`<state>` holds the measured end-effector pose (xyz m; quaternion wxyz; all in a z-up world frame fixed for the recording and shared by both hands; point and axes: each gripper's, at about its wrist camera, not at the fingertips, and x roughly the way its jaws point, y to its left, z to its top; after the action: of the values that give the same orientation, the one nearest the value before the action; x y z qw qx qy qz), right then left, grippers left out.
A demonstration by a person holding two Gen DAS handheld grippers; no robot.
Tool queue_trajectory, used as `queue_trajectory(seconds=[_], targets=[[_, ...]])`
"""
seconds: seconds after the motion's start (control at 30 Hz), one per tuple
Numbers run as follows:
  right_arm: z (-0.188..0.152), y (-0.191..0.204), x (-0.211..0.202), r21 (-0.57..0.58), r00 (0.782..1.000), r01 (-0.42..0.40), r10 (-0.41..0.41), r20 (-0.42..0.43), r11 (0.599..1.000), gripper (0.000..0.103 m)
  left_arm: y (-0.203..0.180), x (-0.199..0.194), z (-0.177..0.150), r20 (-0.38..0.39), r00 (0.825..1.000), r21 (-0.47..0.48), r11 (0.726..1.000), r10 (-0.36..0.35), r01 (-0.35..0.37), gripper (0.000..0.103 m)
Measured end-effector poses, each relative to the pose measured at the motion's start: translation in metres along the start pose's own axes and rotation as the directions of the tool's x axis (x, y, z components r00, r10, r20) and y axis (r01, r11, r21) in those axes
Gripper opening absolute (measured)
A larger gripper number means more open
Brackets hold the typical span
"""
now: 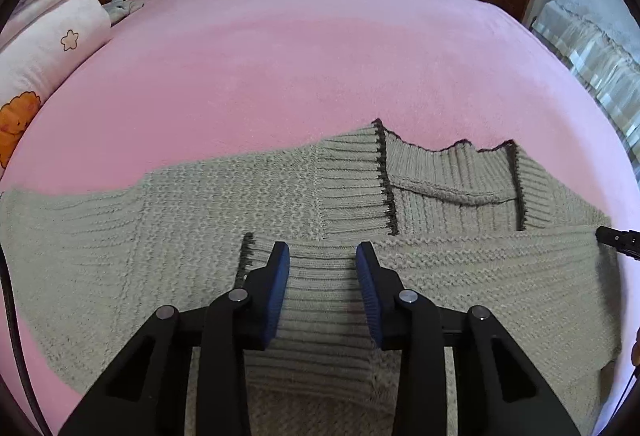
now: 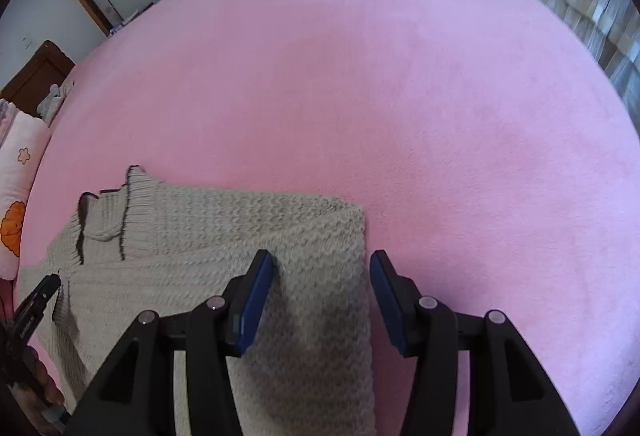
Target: Fold large clothes
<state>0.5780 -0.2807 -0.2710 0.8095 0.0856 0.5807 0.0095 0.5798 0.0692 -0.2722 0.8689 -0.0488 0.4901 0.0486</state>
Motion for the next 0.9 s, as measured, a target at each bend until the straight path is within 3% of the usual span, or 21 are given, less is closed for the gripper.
queue_trajectory(seconds=[0.03,0.07,0.17,0.33,0.47,0.57,0.63,0.7,0.73,0.83,0.9], targets=[[-0.001,0.0,0.002,-0.011,1.0,0.001,-0.001,0.006,1.0,0.04,-0.002,0.004,0.001,-0.005,1.0,0.003,1.0,0.009,-0.009,0.033],[-0.001,0.0,0.003,-0.019,1.0,0.011,-0.011,0.011,1.0,0.024,-0.003,0.008,0.002,-0.008,1.0,0.001,1.0,0.014,-0.014,0.033],[-0.006,-0.002,-0.003,-0.042,0.997,0.042,-0.039,0.062,0.998,0.02,-0.001,0.019,0.001,-0.006,0.999,0.002,0.999,0.034,-0.034,0.035],[-0.013,-0.016,0.01,0.016,0.998,0.029,-0.029,0.053,0.999,0.023,-0.012,0.028,-0.002,0.003,0.996,0.05,0.995,0.086,-0.086,0.035],[-0.017,-0.013,-0.008,0.019,0.993,0.087,-0.088,0.083,0.996,0.042,-0.023,0.014,-0.001,-0.002,0.994,0.092,0.99,0.105,-0.105,0.035],[-0.027,-0.009,-0.035,0.003,0.988,0.098,-0.098,0.123,0.995,0.043,-0.034,-0.018,-0.007,0.035,0.996,0.109,0.991,0.08,-0.084,0.037],[-0.041,-0.002,-0.058,-0.019,0.984,0.087,-0.083,0.155,0.996,0.043,-0.037,-0.047,-0.011,0.069,0.996,0.115,0.991,0.059,-0.066,0.05],[-0.057,0.008,-0.086,-0.046,0.98,0.074,-0.064,0.191,0.996,0.043,-0.036,-0.082,-0.019,0.111,0.992,0.112,0.991,0.054,-0.067,0.083],[-0.062,0.015,-0.098,-0.054,0.977,0.068,-0.055,0.207,0.996,0.043,-0.036,-0.102,-0.024,0.139,0.989,0.106,0.992,0.056,-0.071,0.089],[-0.086,0.031,-0.136,-0.067,0.971,0.026,-0.01,0.24,0.997,0.043,-0.036,-0.155,-0.04,0.201,0.979,0.109,0.993,0.029,-0.052,0.093],[-0.107,0.037,-0.161,-0.073,0.969,-0.003,0.021,0.246,0.997,0.043,-0.03,-0.182,-0.043,0.202,0.979,0.104,0.994,0.001,-0.022,0.093]])
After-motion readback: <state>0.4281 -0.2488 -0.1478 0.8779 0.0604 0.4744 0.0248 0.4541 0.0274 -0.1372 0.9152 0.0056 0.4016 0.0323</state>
